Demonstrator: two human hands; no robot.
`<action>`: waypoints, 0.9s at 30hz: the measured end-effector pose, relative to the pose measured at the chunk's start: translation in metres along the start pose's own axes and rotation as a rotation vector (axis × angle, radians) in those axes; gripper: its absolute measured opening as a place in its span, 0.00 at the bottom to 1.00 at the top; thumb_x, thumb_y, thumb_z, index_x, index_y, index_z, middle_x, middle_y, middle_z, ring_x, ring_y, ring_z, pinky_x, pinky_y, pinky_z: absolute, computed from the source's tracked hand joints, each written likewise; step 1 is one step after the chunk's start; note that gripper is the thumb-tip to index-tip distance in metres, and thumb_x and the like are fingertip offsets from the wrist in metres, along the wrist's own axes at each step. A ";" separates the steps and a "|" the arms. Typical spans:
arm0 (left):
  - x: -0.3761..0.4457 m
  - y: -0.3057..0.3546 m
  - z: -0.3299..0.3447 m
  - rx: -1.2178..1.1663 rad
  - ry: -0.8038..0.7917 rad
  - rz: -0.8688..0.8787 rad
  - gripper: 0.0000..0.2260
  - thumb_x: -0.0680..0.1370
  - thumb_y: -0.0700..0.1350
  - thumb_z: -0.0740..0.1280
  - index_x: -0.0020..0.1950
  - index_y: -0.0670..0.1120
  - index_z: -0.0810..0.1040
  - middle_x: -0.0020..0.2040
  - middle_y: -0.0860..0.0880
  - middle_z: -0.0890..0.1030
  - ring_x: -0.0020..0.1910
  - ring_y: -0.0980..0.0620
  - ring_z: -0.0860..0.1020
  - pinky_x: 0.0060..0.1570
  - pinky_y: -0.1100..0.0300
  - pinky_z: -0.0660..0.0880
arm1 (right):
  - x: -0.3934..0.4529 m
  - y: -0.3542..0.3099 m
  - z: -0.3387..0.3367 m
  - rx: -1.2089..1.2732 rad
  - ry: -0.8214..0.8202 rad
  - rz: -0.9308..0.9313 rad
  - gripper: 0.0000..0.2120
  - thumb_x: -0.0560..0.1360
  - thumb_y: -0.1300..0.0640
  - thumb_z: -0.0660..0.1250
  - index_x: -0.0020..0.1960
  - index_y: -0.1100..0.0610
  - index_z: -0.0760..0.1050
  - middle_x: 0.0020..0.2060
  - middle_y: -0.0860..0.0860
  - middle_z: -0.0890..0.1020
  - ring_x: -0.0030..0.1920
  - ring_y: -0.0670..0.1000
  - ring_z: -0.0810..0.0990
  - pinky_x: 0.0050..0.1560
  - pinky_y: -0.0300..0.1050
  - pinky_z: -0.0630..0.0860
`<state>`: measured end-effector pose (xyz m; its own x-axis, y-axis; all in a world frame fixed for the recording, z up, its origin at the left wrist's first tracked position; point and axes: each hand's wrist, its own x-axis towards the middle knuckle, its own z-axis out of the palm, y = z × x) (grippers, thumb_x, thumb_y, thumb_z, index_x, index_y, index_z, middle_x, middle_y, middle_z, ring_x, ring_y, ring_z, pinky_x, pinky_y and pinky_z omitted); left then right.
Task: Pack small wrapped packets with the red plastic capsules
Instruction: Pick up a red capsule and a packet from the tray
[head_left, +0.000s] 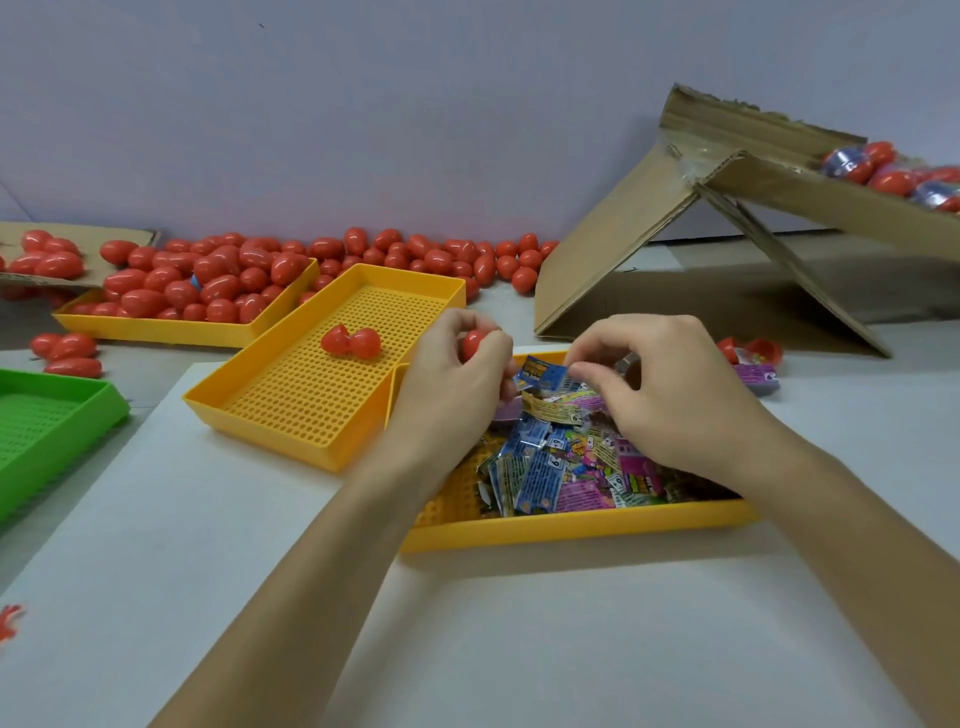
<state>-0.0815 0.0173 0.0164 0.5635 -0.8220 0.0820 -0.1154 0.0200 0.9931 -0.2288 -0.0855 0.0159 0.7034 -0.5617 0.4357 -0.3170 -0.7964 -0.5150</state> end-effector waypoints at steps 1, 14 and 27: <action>0.000 0.000 0.000 0.020 -0.010 0.007 0.06 0.80 0.39 0.62 0.46 0.47 0.75 0.38 0.46 0.76 0.32 0.54 0.74 0.28 0.67 0.72 | 0.001 0.000 0.000 0.002 0.012 -0.016 0.04 0.77 0.61 0.70 0.46 0.56 0.84 0.39 0.45 0.82 0.42 0.44 0.79 0.43 0.33 0.73; -0.005 0.006 0.000 -0.079 -0.270 -0.115 0.19 0.80 0.50 0.68 0.29 0.48 0.80 0.26 0.51 0.69 0.22 0.55 0.62 0.22 0.66 0.59 | 0.002 -0.001 0.002 0.266 0.201 -0.148 0.07 0.76 0.71 0.68 0.47 0.63 0.83 0.43 0.54 0.82 0.43 0.48 0.83 0.43 0.40 0.80; -0.004 -0.002 0.002 -0.121 -0.183 -0.052 0.13 0.77 0.43 0.72 0.32 0.48 0.79 0.28 0.51 0.69 0.22 0.55 0.65 0.21 0.66 0.61 | 0.000 -0.010 -0.003 0.591 0.021 0.217 0.07 0.76 0.53 0.70 0.52 0.53 0.83 0.40 0.47 0.87 0.41 0.45 0.85 0.39 0.39 0.82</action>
<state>-0.0853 0.0192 0.0137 0.4072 -0.9130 0.0246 0.0154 0.0337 0.9993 -0.2276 -0.0785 0.0235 0.6477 -0.7059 0.2866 -0.0416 -0.4084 -0.9118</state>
